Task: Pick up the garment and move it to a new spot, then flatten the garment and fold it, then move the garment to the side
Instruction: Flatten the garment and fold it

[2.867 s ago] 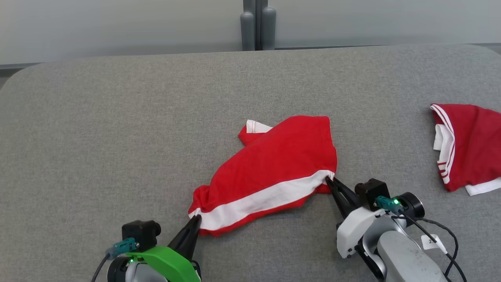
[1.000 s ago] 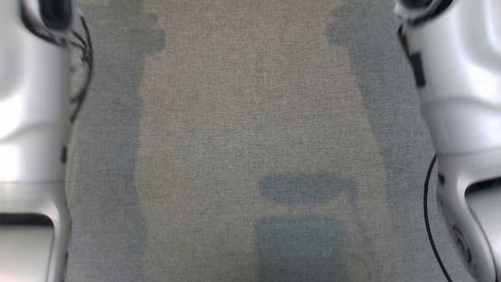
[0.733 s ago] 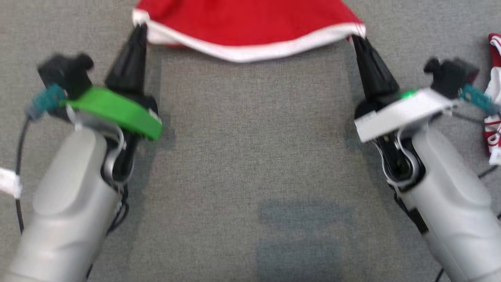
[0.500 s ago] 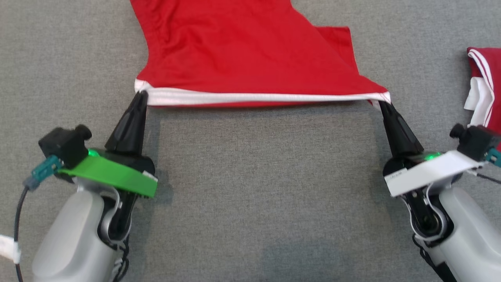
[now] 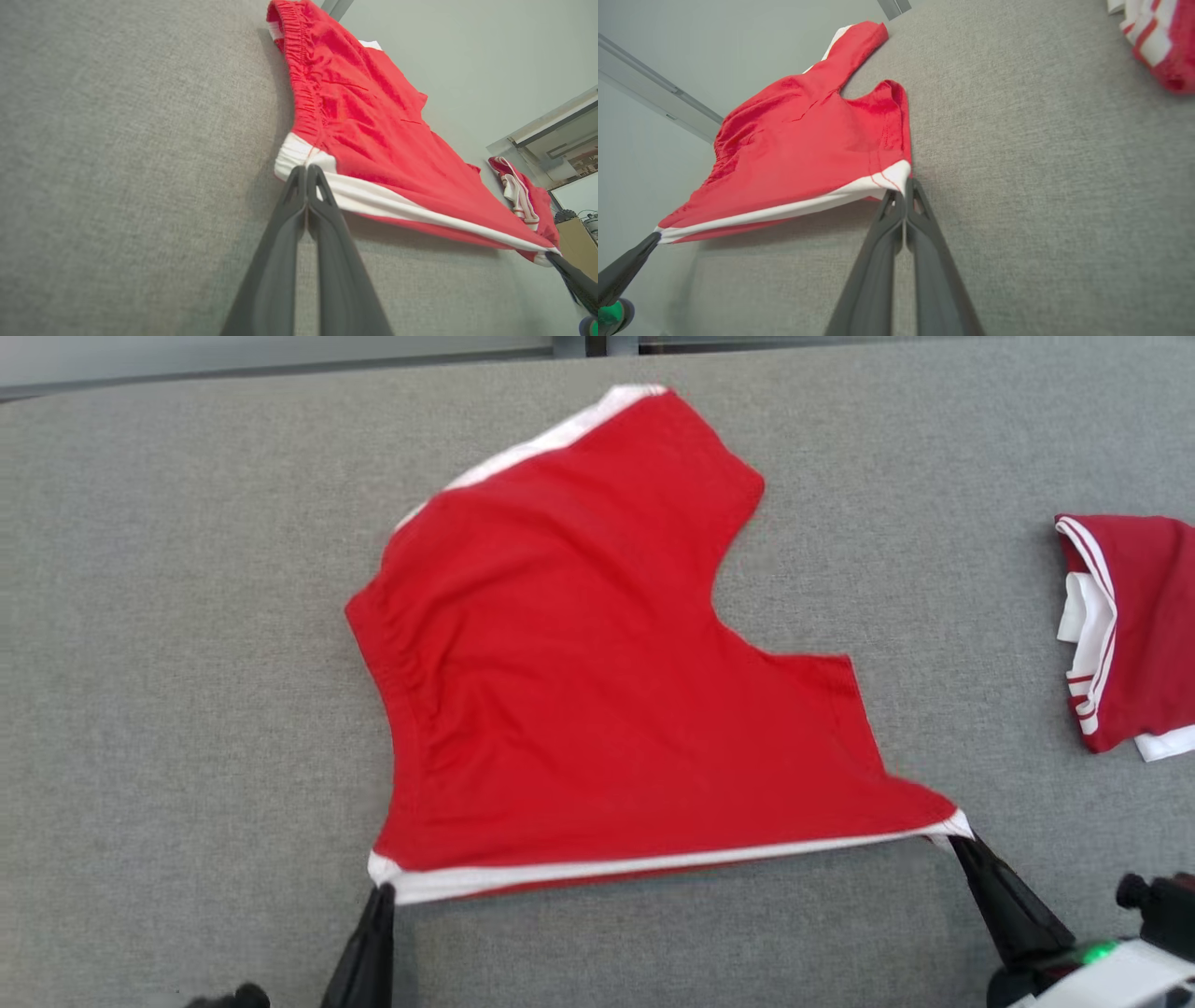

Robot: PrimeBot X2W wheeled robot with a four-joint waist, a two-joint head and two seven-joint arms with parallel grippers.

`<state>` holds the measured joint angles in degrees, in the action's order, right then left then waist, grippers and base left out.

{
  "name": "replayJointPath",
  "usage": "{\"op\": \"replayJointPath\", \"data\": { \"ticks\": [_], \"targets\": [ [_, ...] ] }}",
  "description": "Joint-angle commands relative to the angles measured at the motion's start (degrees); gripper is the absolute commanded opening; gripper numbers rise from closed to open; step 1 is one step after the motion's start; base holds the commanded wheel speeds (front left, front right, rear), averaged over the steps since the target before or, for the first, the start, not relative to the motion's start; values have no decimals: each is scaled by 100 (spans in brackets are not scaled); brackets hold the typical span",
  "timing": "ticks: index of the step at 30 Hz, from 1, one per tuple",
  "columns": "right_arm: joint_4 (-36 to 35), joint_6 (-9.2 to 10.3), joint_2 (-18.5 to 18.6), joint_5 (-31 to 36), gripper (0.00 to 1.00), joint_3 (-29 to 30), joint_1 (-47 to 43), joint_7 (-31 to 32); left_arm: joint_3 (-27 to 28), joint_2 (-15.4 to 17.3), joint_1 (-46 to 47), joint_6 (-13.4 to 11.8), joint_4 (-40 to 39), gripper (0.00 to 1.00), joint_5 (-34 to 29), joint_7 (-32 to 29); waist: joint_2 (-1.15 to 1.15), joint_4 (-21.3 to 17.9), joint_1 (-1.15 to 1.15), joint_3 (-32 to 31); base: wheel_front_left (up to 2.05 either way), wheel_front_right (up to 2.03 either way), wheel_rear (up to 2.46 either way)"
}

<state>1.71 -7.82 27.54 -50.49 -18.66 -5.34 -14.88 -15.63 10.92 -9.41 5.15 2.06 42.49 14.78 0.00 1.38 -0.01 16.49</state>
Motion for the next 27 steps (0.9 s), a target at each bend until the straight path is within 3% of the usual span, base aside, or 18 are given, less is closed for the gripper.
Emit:
{"op": "replayJointPath", "data": {
  "ticks": [1,7,13,20,24,27],
  "targets": [
    [-63,62,153,-61,0,225,-189,-45,141,58,-234,-103,-44,0,88,61,0,102,1,-197,0,0,0],
    [-1321,62,357,-188,0,948,-990,118,83,112,-791,-209,-868,0,273,-171,0,228,1,-140,0,0,0],
    [-1816,42,134,-118,0,1248,143,897,39,89,-30,-337,-1599,0,622,-897,0,332,1,467,0,0,0],
    [-852,36,-93,129,0,1024,2601,1993,-98,-102,1796,-715,-1710,0,906,-1977,0,672,1,1170,0,0,0],
    [9,34,-221,399,0,741,3751,2377,-110,-221,2848,-975,-1212,0,703,-2222,0,909,1,1335,0,0,0],
    [644,34,-265,604,0,496,4400,2488,-294,-272,3416,-1025,-681,0,397,-2254,0,1071,1,1361,0,0,0]
  ]
}}
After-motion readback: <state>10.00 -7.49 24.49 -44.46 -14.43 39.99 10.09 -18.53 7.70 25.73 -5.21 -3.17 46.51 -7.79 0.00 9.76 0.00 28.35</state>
